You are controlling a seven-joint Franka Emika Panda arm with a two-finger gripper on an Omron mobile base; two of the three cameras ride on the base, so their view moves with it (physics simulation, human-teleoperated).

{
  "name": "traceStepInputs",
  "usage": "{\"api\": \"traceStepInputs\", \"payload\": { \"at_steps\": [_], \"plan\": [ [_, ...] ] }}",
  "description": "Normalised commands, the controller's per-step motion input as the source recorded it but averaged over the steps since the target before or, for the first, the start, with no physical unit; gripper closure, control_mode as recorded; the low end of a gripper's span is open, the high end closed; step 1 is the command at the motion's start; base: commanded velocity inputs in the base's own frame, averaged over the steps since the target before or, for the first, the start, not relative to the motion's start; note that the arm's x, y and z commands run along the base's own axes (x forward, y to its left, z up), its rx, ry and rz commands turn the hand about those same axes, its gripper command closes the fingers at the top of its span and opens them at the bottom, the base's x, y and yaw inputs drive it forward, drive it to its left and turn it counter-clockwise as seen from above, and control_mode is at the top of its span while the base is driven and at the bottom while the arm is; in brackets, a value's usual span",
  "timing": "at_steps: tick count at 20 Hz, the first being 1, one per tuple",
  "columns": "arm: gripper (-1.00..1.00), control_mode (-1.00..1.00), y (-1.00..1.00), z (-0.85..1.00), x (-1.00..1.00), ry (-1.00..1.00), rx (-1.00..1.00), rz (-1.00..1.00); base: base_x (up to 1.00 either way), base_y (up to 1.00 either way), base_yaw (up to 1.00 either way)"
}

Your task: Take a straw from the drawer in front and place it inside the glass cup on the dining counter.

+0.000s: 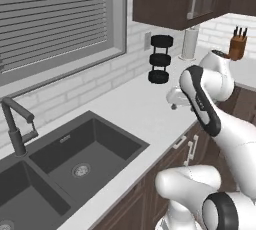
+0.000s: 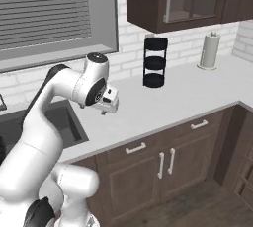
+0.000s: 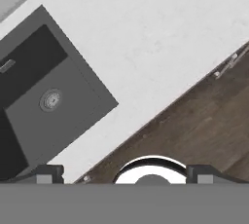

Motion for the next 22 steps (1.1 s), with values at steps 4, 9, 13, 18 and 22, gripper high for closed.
{"api": "traceStepInputs", "payload": {
  "at_steps": [4, 9, 13, 18, 22],
  "plan": [
    [-1.00, -1.00, -1.00, -0.51, -0.24, -0.03, 0.56, -0.12, 0.00, 0.00, 0.00],
    [-1.00, -1.00, -0.88, -0.73, -0.02, 0.00, 0.54, -0.13, 0.00, 0.00, 0.00],
    [-1.00, -1.00, -0.59, -0.69, 0.16, 0.00, 0.48, -0.08, 0.00, 0.00, 0.00],
    [-1.00, -1.00, -0.42, -0.47, 0.50, 0.00, 0.35, -0.03, 0.00, 0.00, 0.00],
    [-1.00, -1.00, -0.24, -0.33, 0.64, 0.07, 0.16, 0.00, 0.00, 0.00, 0.00]
  ]
}}
